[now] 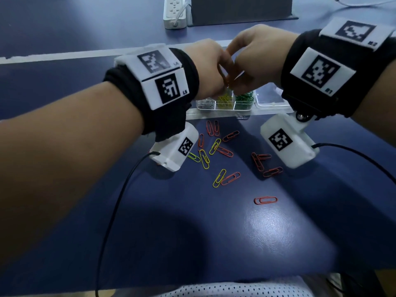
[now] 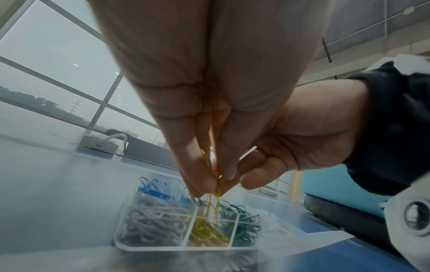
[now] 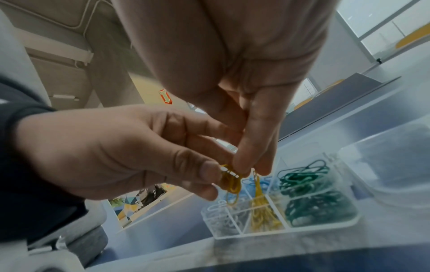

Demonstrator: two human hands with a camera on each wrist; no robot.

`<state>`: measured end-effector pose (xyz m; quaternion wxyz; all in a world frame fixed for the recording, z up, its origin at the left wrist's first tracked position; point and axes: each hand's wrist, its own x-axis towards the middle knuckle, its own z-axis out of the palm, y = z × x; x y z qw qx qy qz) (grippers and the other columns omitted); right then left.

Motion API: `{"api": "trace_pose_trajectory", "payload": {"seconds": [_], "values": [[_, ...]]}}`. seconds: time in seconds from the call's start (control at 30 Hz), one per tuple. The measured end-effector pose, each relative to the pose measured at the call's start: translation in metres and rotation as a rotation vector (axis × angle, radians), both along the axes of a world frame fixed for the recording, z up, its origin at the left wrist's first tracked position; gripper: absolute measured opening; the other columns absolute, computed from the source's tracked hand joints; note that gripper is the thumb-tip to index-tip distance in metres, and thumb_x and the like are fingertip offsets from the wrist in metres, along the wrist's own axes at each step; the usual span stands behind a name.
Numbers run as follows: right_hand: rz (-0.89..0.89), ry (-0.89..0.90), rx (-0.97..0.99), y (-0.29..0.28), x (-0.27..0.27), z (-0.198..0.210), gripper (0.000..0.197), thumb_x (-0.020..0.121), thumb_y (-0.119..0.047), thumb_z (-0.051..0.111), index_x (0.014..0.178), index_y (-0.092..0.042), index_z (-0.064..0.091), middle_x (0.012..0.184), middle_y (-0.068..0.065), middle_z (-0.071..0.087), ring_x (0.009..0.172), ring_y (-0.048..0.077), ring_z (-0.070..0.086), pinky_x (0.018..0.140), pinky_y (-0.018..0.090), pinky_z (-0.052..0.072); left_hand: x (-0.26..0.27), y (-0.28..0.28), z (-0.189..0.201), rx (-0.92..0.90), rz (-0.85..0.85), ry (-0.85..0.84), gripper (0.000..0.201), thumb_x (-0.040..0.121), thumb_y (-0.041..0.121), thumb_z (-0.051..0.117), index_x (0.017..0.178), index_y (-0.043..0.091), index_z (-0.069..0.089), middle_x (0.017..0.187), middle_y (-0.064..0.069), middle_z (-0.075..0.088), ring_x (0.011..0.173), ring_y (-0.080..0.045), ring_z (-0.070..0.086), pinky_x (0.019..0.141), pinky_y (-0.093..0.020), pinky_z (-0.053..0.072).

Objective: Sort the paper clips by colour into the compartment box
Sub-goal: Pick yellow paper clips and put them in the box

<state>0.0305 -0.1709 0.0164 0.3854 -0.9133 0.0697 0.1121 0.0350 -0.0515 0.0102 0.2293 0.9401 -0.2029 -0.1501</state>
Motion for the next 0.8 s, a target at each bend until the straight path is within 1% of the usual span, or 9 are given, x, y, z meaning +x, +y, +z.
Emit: {"api": "trace_pose_trajectory", "payload": {"seconds": [0.07, 0.17, 0.33, 0.47, 0.57, 0.67, 0.73, 0.77, 0.8], "values": [[-0.023, 0.014, 0.080, -0.003, 0.000, -0.002, 0.033, 0.088, -0.005, 0.047, 0.119, -0.003, 0.057, 0.099, 0.011, 0.062, 0.062, 0.015, 0.061, 0.056, 0.022, 0.058, 0.000, 0.001, -0.001, -0.037, 0.018, 0.015, 0.036, 0.077, 0.010, 0.063, 0.097, 0.040, 0.063, 0.096, 0.004, 0.073, 0.090, -0.017, 0.069, 0.090, -0.038, 0.054], [-0.011, 0.011, 0.125, -0.009, -0.002, -0.005, 0.037, 0.087, -0.001, 0.047, 0.124, -0.003, 0.053, 0.102, 0.011, 0.062, 0.072, 0.018, 0.063, 0.073, 0.031, 0.059, 0.001, 0.002, -0.003, -0.176, 0.065, 0.102, 0.044, 0.079, 0.000, 0.060, 0.108, 0.034, 0.060, 0.099, 0.000, 0.073, 0.093, -0.019, 0.068, 0.091, -0.039, 0.054], [-0.097, -0.011, 0.283, -0.008, -0.009, -0.005, 0.039, 0.091, 0.003, 0.045, 0.127, -0.009, 0.048, 0.095, 0.012, 0.062, 0.075, 0.020, 0.064, 0.067, 0.034, 0.060, 0.000, 0.002, -0.007, -0.361, 0.132, 0.176, 0.051, 0.085, -0.008, 0.049, 0.126, 0.021, 0.050, 0.105, -0.004, 0.066, 0.090, -0.019, 0.065, 0.081, -0.033, 0.057], [-0.094, -0.065, 0.243, -0.010, -0.015, -0.008, 0.038, 0.089, 0.005, 0.041, 0.120, -0.013, 0.051, 0.083, 0.007, 0.062, 0.070, 0.015, 0.063, 0.059, 0.030, 0.060, -0.004, 0.000, -0.009, -0.428, 0.142, 0.224, 0.052, 0.085, -0.010, 0.047, 0.130, 0.016, 0.044, 0.108, -0.009, 0.063, 0.099, -0.019, 0.063, 0.077, -0.027, 0.055], [-0.057, -0.104, 0.159, -0.011, -0.018, -0.012, 0.037, 0.087, 0.004, 0.043, 0.117, -0.015, 0.053, 0.093, 0.013, 0.066, 0.075, 0.019, 0.067, 0.068, 0.036, 0.061, -0.003, 0.004, -0.010, -0.388, 0.110, 0.150, 0.049, 0.083, -0.004, 0.053, 0.126, 0.019, 0.047, 0.105, -0.004, 0.068, 0.100, -0.022, 0.066, 0.086, -0.035, 0.056], [0.001, -0.099, 0.112, -0.010, -0.020, -0.013, 0.029, 0.084, 0.004, 0.048, 0.100, -0.018, 0.058, 0.093, 0.018, 0.070, 0.078, 0.025, 0.071, 0.073, 0.040, 0.060, -0.004, 0.013, -0.011, -0.338, 0.075, 0.085, 0.037, 0.081, 0.000, 0.055, 0.110, 0.023, 0.054, 0.085, 0.004, 0.067, 0.084, -0.019, 0.066, 0.088, -0.043, 0.055], [0.099, -0.136, -0.046, -0.010, -0.024, -0.012, 0.027, 0.080, -0.001, 0.049, 0.080, -0.024, 0.062, 0.078, 0.010, 0.070, 0.060, 0.010, 0.068, 0.069, 0.035, 0.058, -0.008, 0.019, -0.011, -0.303, 0.027, 0.052, 0.027, 0.080, 0.002, 0.056, 0.097, 0.023, 0.059, 0.080, 0.000, 0.065, 0.073, -0.016, 0.061, 0.082, -0.039, 0.057], [0.167, -0.159, -0.163, -0.009, -0.026, -0.011, 0.026, 0.079, -0.005, 0.049, 0.075, -0.026, 0.064, 0.069, 0.002, 0.067, 0.050, 0.003, 0.062, 0.067, 0.030, 0.054, -0.011, 0.023, -0.011, -0.256, -0.004, 0.028, 0.022, 0.080, 0.005, 0.058, 0.092, 0.023, 0.061, 0.077, -0.001, 0.064, 0.066, -0.012, 0.059, 0.076, -0.033, 0.056], [0.236, -0.171, -0.277, -0.006, -0.030, -0.010, 0.025, 0.079, -0.010, 0.050, 0.076, -0.027, 0.067, 0.065, -0.004, 0.062, 0.049, 0.004, 0.058, 0.068, 0.026, 0.048, -0.013, 0.026, -0.011, -0.185, -0.036, -0.002, 0.017, 0.080, 0.009, 0.060, 0.088, 0.025, 0.063, 0.073, 0.002, 0.063, 0.059, -0.004, 0.056, 0.070, -0.025, 0.052]]}}
